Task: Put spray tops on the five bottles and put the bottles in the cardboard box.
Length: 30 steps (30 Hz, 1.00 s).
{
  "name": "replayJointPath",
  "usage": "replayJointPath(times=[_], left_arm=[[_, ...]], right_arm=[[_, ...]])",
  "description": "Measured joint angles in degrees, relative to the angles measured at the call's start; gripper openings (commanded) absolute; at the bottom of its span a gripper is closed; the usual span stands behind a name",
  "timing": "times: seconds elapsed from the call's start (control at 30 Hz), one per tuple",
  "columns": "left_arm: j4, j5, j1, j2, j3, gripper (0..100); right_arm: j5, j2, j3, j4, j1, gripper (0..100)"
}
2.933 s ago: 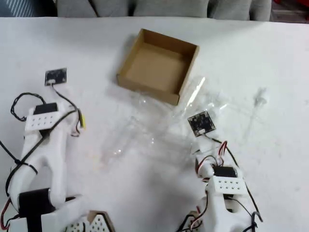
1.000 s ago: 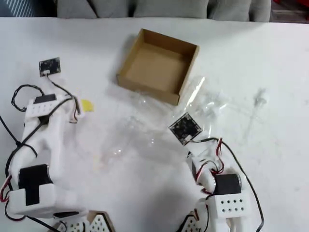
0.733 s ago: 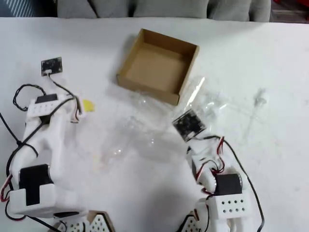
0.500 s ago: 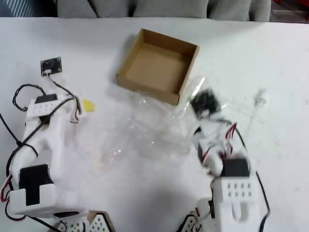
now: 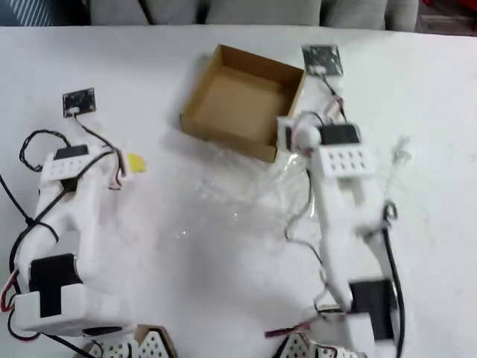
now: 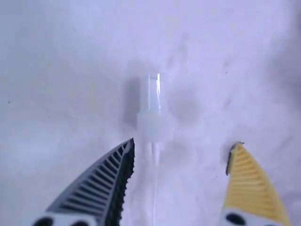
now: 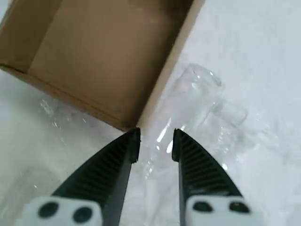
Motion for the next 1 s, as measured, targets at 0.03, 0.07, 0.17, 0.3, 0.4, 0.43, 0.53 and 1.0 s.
replayJointPath(times=[0.03,0.07,0.17,0.3,0.4,0.43,0.53,1.0], left_arm=[[0.0,0.0,0.0,0.0,0.0,31],[0.0,0.0,0.0,0.0,0.0,31],[0.0,0.0,0.0,0.0,0.0,31],[0.0,0.0,0.0,0.0,0.0,31],[0.0,0.0,0.0,0.0,0.0,31],[-0.5,0.0,0.0,0.0,0.0,31],[-1.6,0.0,0.0,0.0,0.0,31],[-1.8,0.0,1.2,0.0,0.0,31]], right_arm=[[-0.8,3.1,-3.2,-0.4,-0.7,9.5],[-1.3,6.4,-6.3,-0.6,-1.4,9.5],[-2.5,17.1,-15.9,-0.8,-3.3,9.7],[-6.9,30.2,-28.1,0.6,-3.3,17.3],[-8.6,38.2,-36.7,4.1,-2.3,21.7],[-8.7,40.1,-39.6,5.6,-2.1,21.1],[-8.7,44.3,-47.3,10.9,-1.8,18.3],[-8.7,47.0,-57.1,18.1,1.5,17.3]])
